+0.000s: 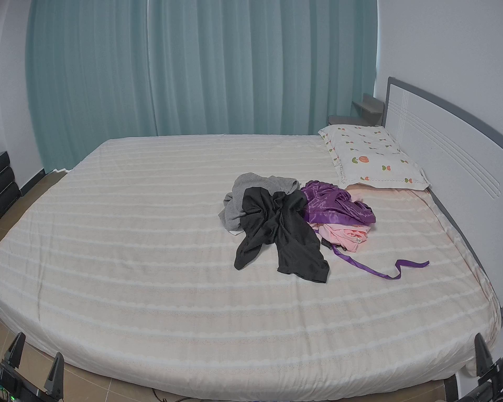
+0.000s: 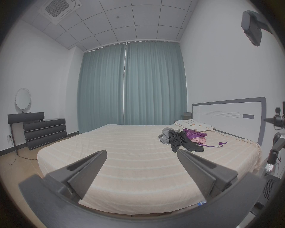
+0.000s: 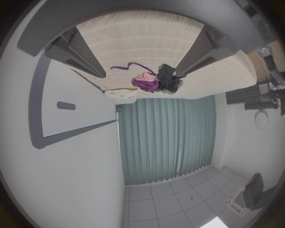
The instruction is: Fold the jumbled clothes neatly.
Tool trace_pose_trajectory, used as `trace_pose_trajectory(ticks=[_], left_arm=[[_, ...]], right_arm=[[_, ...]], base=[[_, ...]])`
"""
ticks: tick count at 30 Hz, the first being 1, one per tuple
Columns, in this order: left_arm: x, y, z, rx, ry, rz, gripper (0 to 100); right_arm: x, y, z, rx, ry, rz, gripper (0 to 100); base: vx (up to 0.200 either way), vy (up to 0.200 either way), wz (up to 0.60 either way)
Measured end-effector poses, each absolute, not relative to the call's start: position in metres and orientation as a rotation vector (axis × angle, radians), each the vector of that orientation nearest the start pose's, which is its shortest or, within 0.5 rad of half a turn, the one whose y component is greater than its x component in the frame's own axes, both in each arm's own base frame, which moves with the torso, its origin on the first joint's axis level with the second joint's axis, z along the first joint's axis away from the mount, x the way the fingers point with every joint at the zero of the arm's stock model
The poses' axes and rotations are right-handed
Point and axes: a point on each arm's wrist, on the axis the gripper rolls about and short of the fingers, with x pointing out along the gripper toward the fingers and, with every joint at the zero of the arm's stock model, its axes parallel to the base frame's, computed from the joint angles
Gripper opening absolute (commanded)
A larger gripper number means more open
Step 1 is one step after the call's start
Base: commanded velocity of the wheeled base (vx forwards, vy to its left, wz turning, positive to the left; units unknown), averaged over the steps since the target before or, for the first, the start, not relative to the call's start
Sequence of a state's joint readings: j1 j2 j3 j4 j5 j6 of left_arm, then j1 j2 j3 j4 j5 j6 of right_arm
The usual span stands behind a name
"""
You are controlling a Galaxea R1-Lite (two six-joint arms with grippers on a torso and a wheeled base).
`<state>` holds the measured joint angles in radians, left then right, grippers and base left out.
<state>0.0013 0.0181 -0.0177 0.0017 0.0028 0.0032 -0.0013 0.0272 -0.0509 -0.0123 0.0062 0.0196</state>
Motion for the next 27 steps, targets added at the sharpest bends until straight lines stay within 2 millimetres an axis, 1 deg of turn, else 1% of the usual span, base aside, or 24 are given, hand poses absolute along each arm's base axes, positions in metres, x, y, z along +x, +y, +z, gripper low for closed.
trace_pose_trajectory(ticks=[2,5,7,10,12,18,24,27], left_arm=[[-0.023,0.0,0.081,0.003,0.002,0.004,100],[-0.023,0.0,0.081,0.003,0.002,0.004,100],[-0.023,0.0,0.081,0.003,0.002,0.004,100],[-0.023,0.0,0.081,0.003,0.002,0.004,100],[-0.023,0.0,0.081,0.003,0.002,0.004,100],[-0.023,0.0,0.081,0.003,0.002,0.004,100],[-0.023,0.0,0.081,0.003,0.002,0.004,100],[-0.023,0.0,0.081,0.003,0.002,0.004,100]], right_arm=[[-0.026,0.0,0.102,0.031,-0.053,0.016,100],[-0.025,0.001,0.123,0.045,-0.058,0.046,100],[-0.02,0.001,0.133,0.05,-0.03,0.061,100],[-0.005,0.002,0.14,0.062,0.055,0.083,100],[0.006,0.002,0.143,0.071,0.112,0.102,100],[0.049,0.005,0.149,0.099,0.276,0.151,100],[0.1,0.009,0.15,0.145,0.426,0.176,100],[0.13,0.013,0.149,0.168,0.488,0.18,100]], base=[[0.0,0.0,0.0],[0.0,0.0,0.0],[0.0,0.0,0.0],[0.0,0.0,0.0],[0.0,0.0,0.0],[0.0,0.0,0.0],[0.0,0.0,0.0],[0.0,0.0,0.0]])
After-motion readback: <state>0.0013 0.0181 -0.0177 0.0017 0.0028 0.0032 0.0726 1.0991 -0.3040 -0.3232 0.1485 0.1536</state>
